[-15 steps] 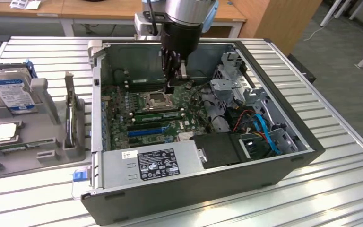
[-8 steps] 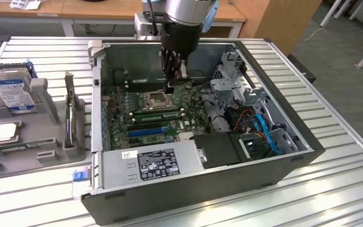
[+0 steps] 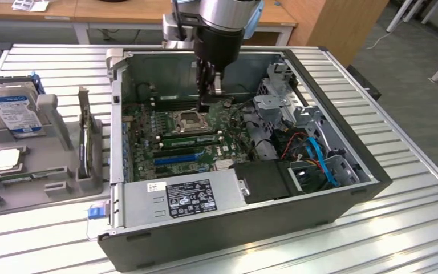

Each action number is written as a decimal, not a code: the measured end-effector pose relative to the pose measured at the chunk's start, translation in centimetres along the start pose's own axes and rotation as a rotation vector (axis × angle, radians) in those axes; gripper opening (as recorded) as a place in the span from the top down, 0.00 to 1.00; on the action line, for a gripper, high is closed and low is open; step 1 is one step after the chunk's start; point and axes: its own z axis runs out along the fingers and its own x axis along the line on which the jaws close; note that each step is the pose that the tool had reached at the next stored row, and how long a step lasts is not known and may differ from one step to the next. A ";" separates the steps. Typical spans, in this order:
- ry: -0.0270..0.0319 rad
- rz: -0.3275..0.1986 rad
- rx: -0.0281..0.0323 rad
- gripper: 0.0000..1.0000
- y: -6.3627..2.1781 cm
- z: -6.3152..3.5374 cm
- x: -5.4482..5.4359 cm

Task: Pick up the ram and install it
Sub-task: 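Press down the ram until it locks into place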

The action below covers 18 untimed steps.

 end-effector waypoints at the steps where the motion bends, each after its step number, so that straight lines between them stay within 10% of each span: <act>1: -0.0014 0.018 -0.0008 0.90 0.00 0.00 0.0; 8: -0.0105 0.141 -0.0060 0.90 0.00 0.02 0.0; 12: 0.0181 0.179 0.0010 0.90 0.00 0.01 0.0; 15: 0.0364 0.196 0.0151 0.90 0.00 0.02 -0.1; 18: 0.0316 0.200 0.0549 0.90 0.01 0.01 -0.2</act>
